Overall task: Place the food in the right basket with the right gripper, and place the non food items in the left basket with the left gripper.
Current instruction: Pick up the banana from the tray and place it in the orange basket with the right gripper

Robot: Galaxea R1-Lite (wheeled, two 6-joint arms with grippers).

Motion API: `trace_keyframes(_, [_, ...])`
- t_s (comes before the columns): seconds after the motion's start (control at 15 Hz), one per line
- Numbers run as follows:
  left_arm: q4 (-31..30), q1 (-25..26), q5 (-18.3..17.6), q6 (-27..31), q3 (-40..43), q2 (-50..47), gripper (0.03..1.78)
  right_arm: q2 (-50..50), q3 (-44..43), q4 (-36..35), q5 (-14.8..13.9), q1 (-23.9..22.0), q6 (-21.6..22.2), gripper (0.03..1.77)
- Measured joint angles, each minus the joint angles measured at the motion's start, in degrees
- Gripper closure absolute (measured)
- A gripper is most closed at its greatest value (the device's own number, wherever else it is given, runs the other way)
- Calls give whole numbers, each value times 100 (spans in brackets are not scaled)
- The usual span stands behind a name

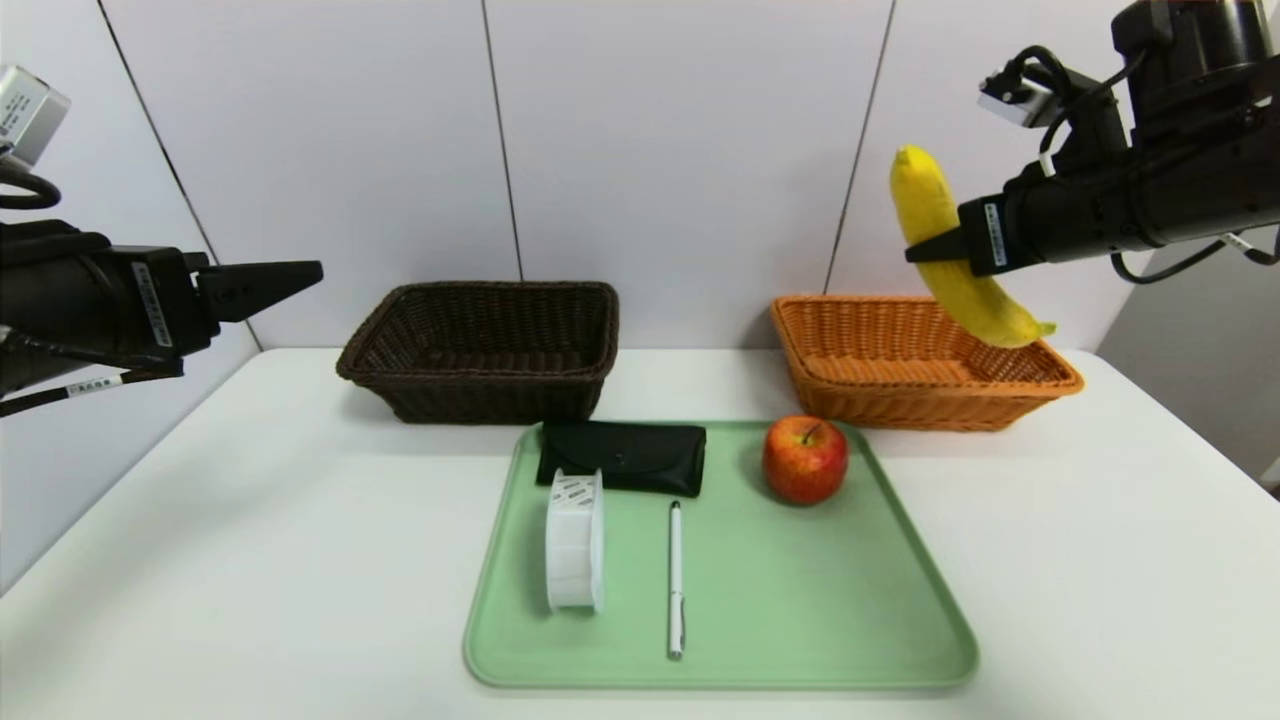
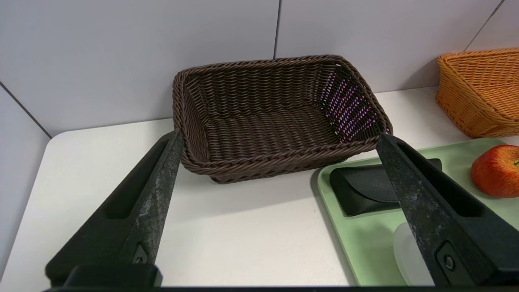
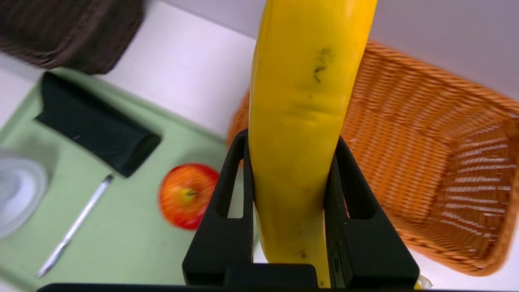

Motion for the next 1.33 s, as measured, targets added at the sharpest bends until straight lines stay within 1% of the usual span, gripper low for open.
trace_keyframes(0.07, [-2,2,-4,-1,-17,9,12,85,29,-52,46,-139,-162,132])
trace_keyframes(0.27, [-2,0,-9,-1,-35,20,12,460,-207,-74,394,-502,-935,132])
trace_keyframes(0.4, [-6,0,-10,-4,-39,27,12,785,-518,-80,562,-635,-1257,132])
trace_keyframes(0.6, [-9,0,-20,0,-46,28,12,1268,-935,-85,909,-745,-1737,132])
trace_keyframes(1.0, [-9,2,-28,-1,-105,57,12,1886,-1120,-55,1124,-1041,-2679,132])
trace_keyframes(1.13, [-11,0,-26,2,-113,61,12,2011,-1131,-33,1124,-1141,-2812,132])
trace_keyframes(1.33, [-11,2,-28,-1,-113,63,12,2186,-1136,2,1124,-1251,-3134,132])
